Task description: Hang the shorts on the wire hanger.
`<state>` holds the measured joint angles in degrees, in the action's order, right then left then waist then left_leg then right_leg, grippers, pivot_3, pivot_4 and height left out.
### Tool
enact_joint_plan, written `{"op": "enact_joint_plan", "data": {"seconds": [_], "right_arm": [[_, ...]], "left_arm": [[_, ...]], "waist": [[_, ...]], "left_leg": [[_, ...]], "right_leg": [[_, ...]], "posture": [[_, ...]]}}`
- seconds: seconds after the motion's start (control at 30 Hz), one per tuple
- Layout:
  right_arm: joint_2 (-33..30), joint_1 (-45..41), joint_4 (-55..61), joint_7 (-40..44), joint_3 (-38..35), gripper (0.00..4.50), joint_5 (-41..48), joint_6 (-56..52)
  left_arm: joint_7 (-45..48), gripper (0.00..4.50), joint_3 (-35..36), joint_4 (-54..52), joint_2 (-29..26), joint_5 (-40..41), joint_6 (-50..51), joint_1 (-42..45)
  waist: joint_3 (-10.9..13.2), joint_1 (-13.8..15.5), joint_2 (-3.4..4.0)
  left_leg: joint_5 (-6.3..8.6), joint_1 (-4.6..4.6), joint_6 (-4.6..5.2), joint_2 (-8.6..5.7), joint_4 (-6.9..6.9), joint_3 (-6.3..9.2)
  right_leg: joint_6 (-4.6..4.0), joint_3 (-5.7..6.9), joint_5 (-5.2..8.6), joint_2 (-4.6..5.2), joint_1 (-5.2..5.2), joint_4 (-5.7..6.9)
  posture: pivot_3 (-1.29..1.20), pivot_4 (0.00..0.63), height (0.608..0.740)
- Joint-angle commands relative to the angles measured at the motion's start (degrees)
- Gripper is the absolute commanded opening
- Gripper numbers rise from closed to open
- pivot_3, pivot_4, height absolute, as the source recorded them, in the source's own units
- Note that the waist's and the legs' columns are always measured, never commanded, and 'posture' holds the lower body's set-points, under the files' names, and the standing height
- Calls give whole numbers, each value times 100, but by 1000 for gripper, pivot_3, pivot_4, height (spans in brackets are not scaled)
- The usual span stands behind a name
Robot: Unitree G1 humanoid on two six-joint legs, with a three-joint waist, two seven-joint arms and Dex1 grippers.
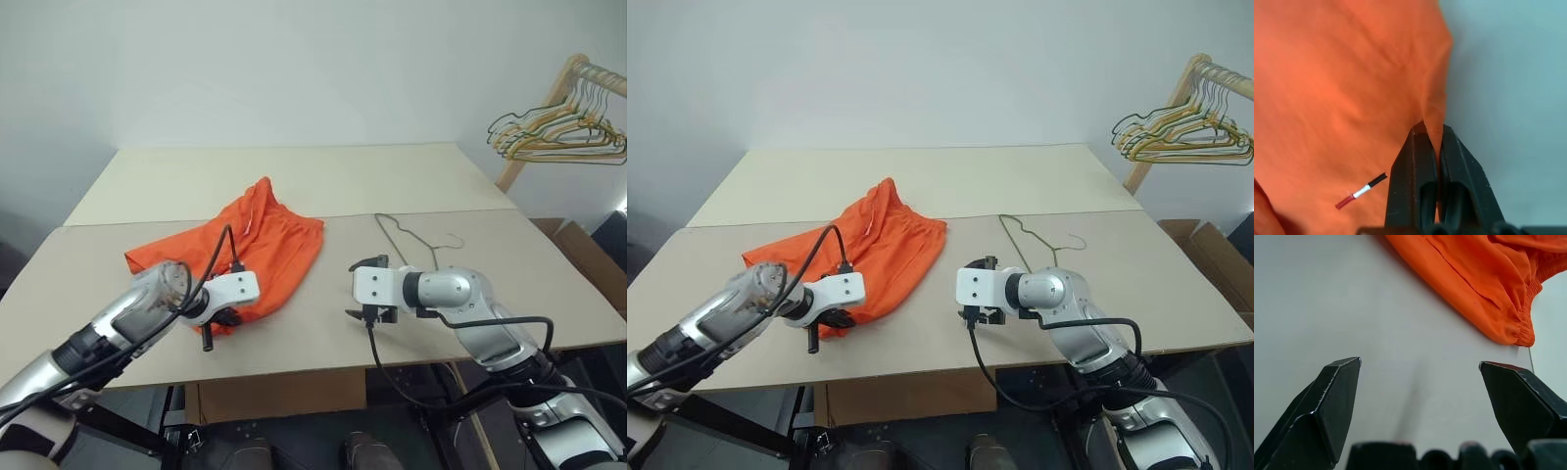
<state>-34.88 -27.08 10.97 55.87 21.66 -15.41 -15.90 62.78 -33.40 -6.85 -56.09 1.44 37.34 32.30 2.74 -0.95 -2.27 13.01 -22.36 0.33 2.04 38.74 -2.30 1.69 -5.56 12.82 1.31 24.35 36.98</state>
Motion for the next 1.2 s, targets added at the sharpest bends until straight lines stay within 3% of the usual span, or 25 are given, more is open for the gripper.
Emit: {"op": "enact_joint_plan", "data": {"seconds": [0.03, 0.13, 0.3, 0.47, 0.67, 0.8, 1.13, 1.2], "right_arm": [[-15, -134, -181, -278, -226, 4500, 54, 448], [62, -270, -889, -963, 36, 4500, -457, 1265], [591, -829, -2530, -2405, 448, 4500, -1319, 2393], [1115, -1455, -4083, -3366, 798, 4500, -1822, 3168], [1577, -2191, -5647, -4062, 1154, 4500, -2210, 3913], [1537, -2284, -5859, -3783, 1156, 3621, -2040, 4507], [610, -1660, -4650, -2874, 787, 8, -1577, 4973], [373, -1449, -4284, -2591, 669, 8, -1360, 4925]], "left_arm": [[575, 48, 756, 304, -237, 291, -1561, -54], [1212, 48, 1588, 660, -315, 965, -2877, -250], [2112, 48, 2529, 816, -667, 1603, -3696, -637], [2535, 48, 3319, 514, -1012, 2097, -3697, -1374], [2401, 48, 4004, -42, -1195, 2197, -3440, -2213], [2186, 0, 4182, -287, -1158, 2108, -3315, -2493], [1818, 0, 3737, 101, -895, 1530, -3488, -2159], [1843, 0, 3594, 302, -834, 1380, -3640, -1960]], "waist": [[0, 28, 0], [1, 53, 0], [2, 59, 1], [4, 140, 2], [5, 337, 2], [6, 544, 3], [7, 704, 4], [7, 702, 5]], "left_leg": [[0, 0, 0, 0, 0, 0], [0, -2, 0, -2, 1, -3], [0, -3, 0, -1, 0, -19], [0, -4, 1, -1, -18, -18], [0, -3, 1, -2, -37, -16], [0, -3, 1, -2, -45, -15], [0, -3, 1, 0, -46, -17], [0, -3, 1, 1, -46, -17]], "right_leg": [[-1, 1, 1, 2, 1, 0], [-3, 1, 2, 8, 2, -2], [-4, 0, 1, 14, 6, -4], [-10, -1, 5, 13, 14, 0], [-14, -1, 12, 12, 21, 0], [-17, 2, 19, 12, 24, 1], [-20, 4, 23, 11, 26, 2], [-21, 4, 24, 10, 26, 3]], "posture": [[106, 0, 740], [138, 0, 740], [200, 0, 740], [261, 0, 740], [318, 0, 740], [328, 0, 740], [284, 0, 740], [256, 0, 740]]}}
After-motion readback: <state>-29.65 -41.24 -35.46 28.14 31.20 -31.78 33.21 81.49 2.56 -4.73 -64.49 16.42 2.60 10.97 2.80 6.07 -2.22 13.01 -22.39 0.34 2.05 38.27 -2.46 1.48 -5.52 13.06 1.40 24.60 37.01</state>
